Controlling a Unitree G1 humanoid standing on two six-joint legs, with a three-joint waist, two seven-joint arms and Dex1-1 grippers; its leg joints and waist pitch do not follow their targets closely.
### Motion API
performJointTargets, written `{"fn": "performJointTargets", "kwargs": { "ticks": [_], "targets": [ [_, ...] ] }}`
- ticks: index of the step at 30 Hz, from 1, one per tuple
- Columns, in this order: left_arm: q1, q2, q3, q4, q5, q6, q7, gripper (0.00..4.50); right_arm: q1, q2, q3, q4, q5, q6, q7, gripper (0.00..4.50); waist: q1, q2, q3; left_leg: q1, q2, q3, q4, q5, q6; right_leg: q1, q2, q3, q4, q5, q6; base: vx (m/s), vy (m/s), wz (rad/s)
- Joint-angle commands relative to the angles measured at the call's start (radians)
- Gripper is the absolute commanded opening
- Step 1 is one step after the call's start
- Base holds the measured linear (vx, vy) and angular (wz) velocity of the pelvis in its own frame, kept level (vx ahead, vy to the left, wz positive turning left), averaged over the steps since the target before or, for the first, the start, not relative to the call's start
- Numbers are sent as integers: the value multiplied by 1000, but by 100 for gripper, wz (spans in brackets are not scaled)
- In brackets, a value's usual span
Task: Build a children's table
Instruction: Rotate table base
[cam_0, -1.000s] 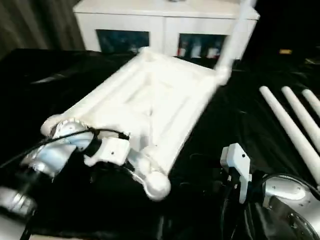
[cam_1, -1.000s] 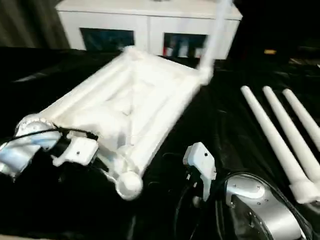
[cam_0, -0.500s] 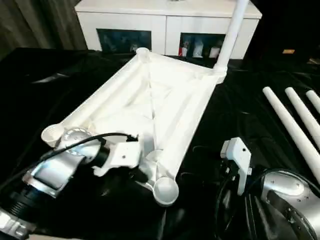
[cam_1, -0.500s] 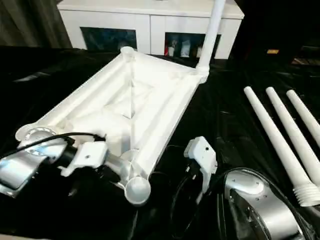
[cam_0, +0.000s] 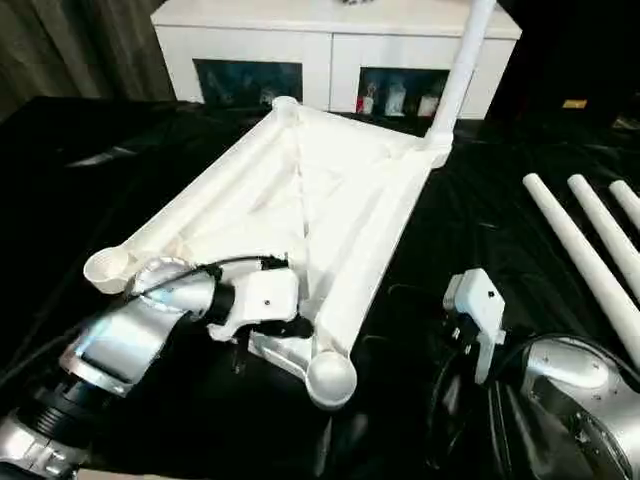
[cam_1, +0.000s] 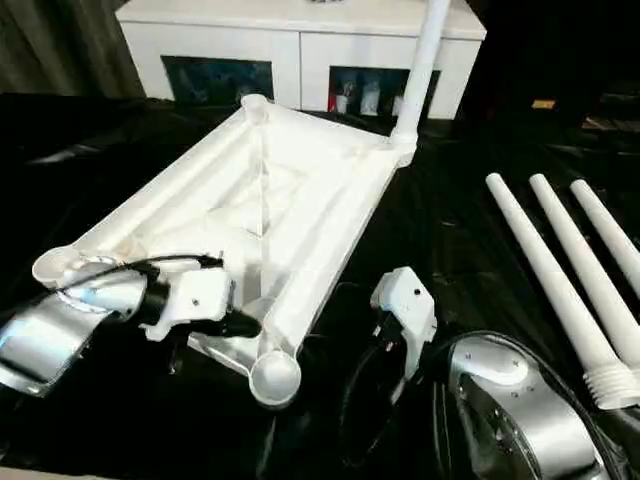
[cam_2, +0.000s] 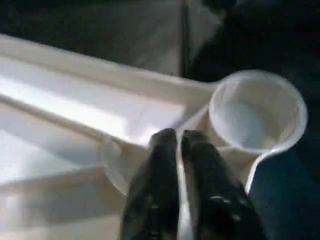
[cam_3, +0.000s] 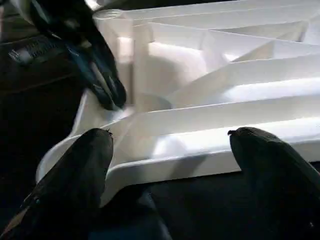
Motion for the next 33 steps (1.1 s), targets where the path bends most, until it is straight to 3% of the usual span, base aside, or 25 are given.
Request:
{"fn": "performJointTargets", "kwargs": {
  "ticks": [1,3,4,8,9,10,12,18,26,29,31,33],
  "targets": [
    [-21,9,35,3,-33,7,-23,76,-19,7,-24,20,-21,-5,-31,413,0,1,-55,28,64,-40,-83,-394,-28,23,-52,42,-78,-331,-208,0,0,0],
    [-36,28,60,11,-62,25,-53,85,-49,40,-45,81,-73,-10,-127,413,-3,1,-57,29,61,-38,-82,-380,-35,22,-52,41,-76,-322,-215,0,0,0],
    [-46,68,70,32,-66,13,-83,94,-94,90,-89,165,-123,-1,-266,413,-4,2,-57,28,61,-39,-83,-379,-36,24,-51,40,-75,-320,-215,0,0,0],
    [-46,136,58,64,-35,-26,-116,129,-152,159,-151,250,-129,18,-403,413,-13,7,-61,33,55,-36,-79,-352,-51,19,-46,41,-71,-293,-216,0,0,0],
    [-46,166,51,89,-15,-53,-129,129,-183,186,-169,294,-137,18,-458,413,-14,8,-62,29,56,-37,-80,-338,-53,25,-45,39,-66,-263,-217,0,0,0],
    [-46,167,50,89,-14,-55,-129,143,-185,187,-168,297,-138,17,-460,413,-15,11,-63,32,55,-35,-80,-341,-55,20,-43,39,-65,-257,-221,0,0,0],
    [-40,202,32,113,26,-90,-142,163,-235,208,-159,381,-182,-9,-518,413,-17,11,-65,33,56,-34,-79,-317,-62,25,-44,39,-58,-210,-233,0,0,0],
    [-3,239,-36,170,123,-195,-122,163,-360,266,-127,608,-271,-77,-602,413,-22,4,-65,32,56,-29,-75,-293,-54,30,-47,40,-54,-172,-259,0,0,0],
    [8,226,-43,143,97,-223,-155,163,-398,278,-125,694,-295,-117,-608,413,-20,1,-61,34,58,-30,-77,-323,-59,28,-48,43,-58,-238,-236,0,0,0],
    [-1,226,-28,125,72,-199,-163,163,-397,278,-128,699,-300,-124,-603,413,-22,3,-63,33,58,-28,-76,-304,-54,28,-47,44,-55,-217,-240,0,0,0],
    [-15,227,-10,114,51,-175,-166,198,-393,276,-132,698,-302,-128,-600,413,-21,4,-64,34,58,-27,-75,-292,-52,28,-44,42,-52,-189,-250,0,0,0],
    [-34,227,17,102,23,-148,-167,202,-386,274,-136,691,-299,-131,-593,413,-21,2,-63,34,56,-25,-73,-289,-48,30,-44,42,-51,-175,-260,0,0,0]
  ]
}}
